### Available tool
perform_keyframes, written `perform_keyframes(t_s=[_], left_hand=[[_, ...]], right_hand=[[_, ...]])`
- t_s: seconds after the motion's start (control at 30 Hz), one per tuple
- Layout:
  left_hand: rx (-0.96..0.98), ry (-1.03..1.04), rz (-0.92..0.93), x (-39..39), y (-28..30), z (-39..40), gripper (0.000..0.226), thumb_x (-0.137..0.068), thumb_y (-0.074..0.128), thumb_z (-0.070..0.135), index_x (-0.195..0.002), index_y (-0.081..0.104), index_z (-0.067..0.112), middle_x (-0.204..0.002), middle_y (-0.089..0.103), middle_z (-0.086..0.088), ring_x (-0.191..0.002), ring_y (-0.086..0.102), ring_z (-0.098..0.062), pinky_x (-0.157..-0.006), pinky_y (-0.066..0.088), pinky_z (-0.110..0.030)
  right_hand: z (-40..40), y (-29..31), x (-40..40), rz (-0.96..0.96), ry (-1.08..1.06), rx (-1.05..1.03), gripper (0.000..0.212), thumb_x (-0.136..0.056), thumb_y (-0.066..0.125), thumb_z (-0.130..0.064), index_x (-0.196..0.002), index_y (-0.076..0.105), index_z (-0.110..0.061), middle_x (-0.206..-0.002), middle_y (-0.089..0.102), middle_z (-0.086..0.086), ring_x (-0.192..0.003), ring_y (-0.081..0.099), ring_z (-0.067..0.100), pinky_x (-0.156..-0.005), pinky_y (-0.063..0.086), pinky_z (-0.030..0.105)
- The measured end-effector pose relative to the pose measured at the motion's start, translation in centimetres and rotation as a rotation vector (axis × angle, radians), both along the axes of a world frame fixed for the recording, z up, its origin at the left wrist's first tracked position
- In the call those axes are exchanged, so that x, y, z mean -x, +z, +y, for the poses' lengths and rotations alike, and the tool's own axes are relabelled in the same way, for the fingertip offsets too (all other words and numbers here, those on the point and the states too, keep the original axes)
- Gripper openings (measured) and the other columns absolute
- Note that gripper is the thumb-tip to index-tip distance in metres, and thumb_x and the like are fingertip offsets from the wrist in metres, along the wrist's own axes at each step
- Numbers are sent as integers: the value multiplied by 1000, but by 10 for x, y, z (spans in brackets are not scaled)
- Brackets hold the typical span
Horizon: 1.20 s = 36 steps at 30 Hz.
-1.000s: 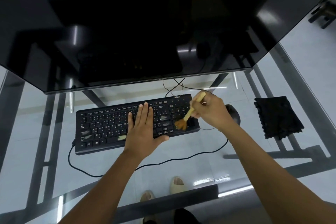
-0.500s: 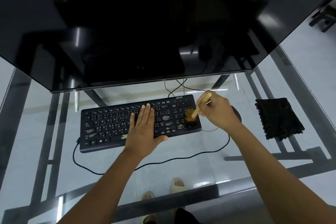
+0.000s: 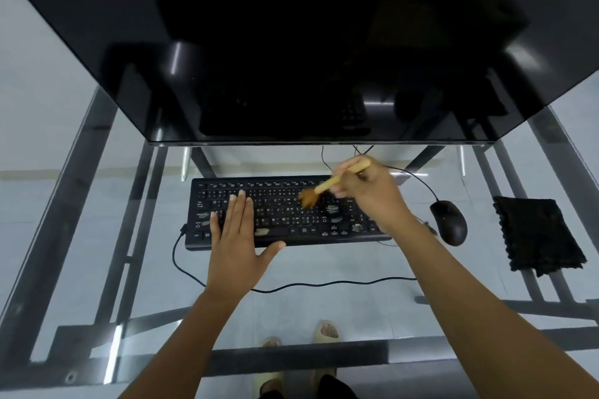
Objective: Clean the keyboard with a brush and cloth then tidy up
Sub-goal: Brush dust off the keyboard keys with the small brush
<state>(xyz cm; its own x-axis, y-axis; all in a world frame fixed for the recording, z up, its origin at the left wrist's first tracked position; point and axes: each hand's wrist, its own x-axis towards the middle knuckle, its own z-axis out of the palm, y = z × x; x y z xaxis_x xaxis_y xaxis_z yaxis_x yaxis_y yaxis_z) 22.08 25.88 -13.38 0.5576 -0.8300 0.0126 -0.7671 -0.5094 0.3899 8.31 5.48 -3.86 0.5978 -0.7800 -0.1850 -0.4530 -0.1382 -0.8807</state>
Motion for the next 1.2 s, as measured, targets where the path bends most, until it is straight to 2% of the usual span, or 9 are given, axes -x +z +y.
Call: perform_keyframes(t_s=[0.17, 0.33, 0.47, 0.6, 0.73, 0.87, 1.0, 1.13, 1.2], left_hand=[[37, 64, 13, -10, -5, 26, 95, -84, 42, 71, -150, 24, 5, -161, 12, -5, -149, 4, -18, -119, 4, -52], [96, 187, 47, -22, -10, 47, 99, -83, 44, 71, -151, 16, 5, -162, 8, -5, -149, -2, -16, -120, 1, -49], [166, 337, 134, -36, -13, 56, 106, -79, 45, 75, -152, 13, 4, -162, 6, -6, -149, -4, -14, -119, -2, -47], [126, 290, 191, -49, -22, 61, 112, -76, 42, 81, -153, 7, 7, -162, 9, -6, -148, -4, -12, -120, -4, -46], [125, 240, 156, -50, -32, 70, 104, -80, 42, 79, -153, 13, 10, -160, 20, -4, -149, 5, -13, -121, -3, -39], [168, 265, 156, -50, -31, 70, 100, -81, 50, 72, -152, 15, 11, -158, 25, -4, -148, 4, -11, -121, -3, -35], [174, 261, 154, -49, -28, 69, 100, -81, 52, 71, -152, 16, 10, -158, 26, -6, -147, 3, -8, -120, -5, -33], [169, 259, 155, -51, -30, 70, 102, -80, 52, 73, -152, 15, 10, -158, 26, -7, -149, 7, -14, -121, -2, -37], [163, 250, 160, -51, -30, 71, 104, -80, 51, 74, -152, 13, 11, -158, 24, -6, -149, 6, -14, -121, -2, -38]], right_hand=[[19, -2, -19, 79, 109, 429, 7, -92, 61, -13, -92, 68, -16, -90, 67, -5, -77, 62, 2, -71, 48, 12], [33, 3, -27, 235, 445, 113, 10, -92, 59, -15, -86, 65, -20, -77, 72, 0, -71, 70, 13, -69, 60, 34], [38, -1, -36, 138, 234, 459, 9, -92, 60, -16, -89, 68, -18, -90, 65, -5, -69, 61, 4, -67, 47, 10], [48, 1, -55, 136, 268, 165, 11, -93, 58, -13, -87, 66, -16, -76, 72, 0, -70, 70, 10, -73, 60, 32], [57, -1, -75, 75, 108, 397, 10, -92, 60, -13, -88, 66, -19, -87, 66, -7, -70, 63, 8, -69, 53, 25], [75, -5, -90, 136, 288, 141, 9, -93, 58, -13, -90, 66, -17, -80, 73, 0, -72, 70, 13, -72, 60, 33], [84, -5, -100, 65, 177, 417, 6, -93, 59, -18, -90, 65, -19, -88, 67, -2, -70, 62, 10, -64, 52, 29], [123, -1, -110, 94, 419, 49, 11, -91, 61, -19, -83, 64, -24, -73, 71, -4, -71, 70, 12, -68, 59, 39], [124, -7, -110, 150, 446, 105, 9, -92, 60, -19, -86, 65, -22, -69, 69, -9, -67, 68, 4, -62, 58, 28]])
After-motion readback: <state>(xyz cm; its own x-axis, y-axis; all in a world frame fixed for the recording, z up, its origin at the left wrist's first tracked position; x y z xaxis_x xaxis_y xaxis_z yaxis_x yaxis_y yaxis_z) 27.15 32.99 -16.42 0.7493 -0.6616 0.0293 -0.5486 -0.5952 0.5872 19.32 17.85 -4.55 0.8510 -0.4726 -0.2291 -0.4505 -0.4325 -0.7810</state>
